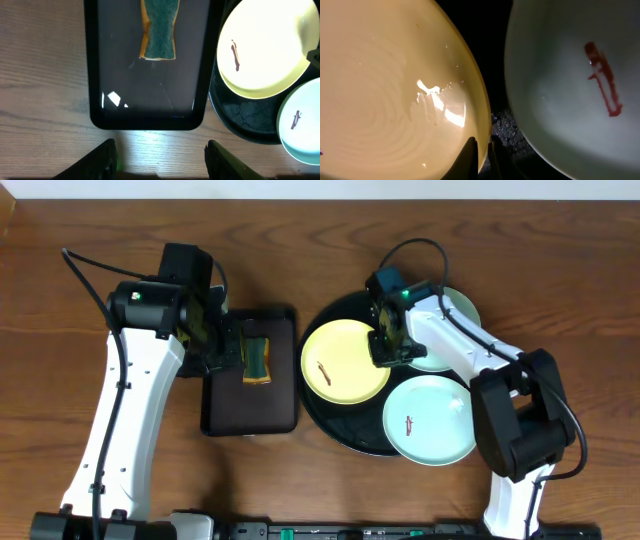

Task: Clean dirty plates on tray and stack at the side
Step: 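Lower left gripper onto the green-yellow sponge on the small tray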

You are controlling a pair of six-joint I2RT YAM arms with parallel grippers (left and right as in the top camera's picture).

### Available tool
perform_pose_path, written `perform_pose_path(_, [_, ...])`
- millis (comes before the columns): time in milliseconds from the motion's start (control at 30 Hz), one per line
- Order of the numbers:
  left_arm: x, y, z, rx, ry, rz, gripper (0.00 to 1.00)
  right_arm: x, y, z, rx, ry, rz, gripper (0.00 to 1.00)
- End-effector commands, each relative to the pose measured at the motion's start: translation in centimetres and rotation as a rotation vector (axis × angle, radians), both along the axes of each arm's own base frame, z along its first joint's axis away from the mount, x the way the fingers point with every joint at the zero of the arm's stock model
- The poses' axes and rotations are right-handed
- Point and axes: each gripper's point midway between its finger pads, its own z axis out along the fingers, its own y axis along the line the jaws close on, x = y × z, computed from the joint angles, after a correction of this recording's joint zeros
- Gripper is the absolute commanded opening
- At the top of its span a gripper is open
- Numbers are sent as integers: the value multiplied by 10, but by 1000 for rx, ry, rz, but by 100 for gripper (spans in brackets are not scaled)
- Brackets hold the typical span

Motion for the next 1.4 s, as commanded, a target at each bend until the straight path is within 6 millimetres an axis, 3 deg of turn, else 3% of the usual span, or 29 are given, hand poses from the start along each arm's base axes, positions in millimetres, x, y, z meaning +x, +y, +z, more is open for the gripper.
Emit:
perform_pose_path(0, [-2,2,-3,12,9,-6,58,-3,0,-5,-25,0,-5,8])
perform_pose_path(333, [-2,2,-3,12,9,-6,58,-6,-2,-14,-28,-1,-13,9])
perform_pose_path(467, [-2,2,-3,12,8,-6,58,-5,-2,-15,-25,-6,-13,1])
perform_pose_path(567, [-1,1,-3,12,7,-5,58,-3,-2,-12,-19,-18,-15,1])
perform_pose_path(967, [-6,2,-27,16,42,-2,58,2,-1,-4,-6,-45,-18,9])
perform_pose_path(1100, [-4,2,-27,15,35,-2,58,4,-2,-4,-4,-49,-23,1])
perform_pose_path(1367, [5,1,-34,11,5,24,58,4,-4,-3,-6,-44,-27,1])
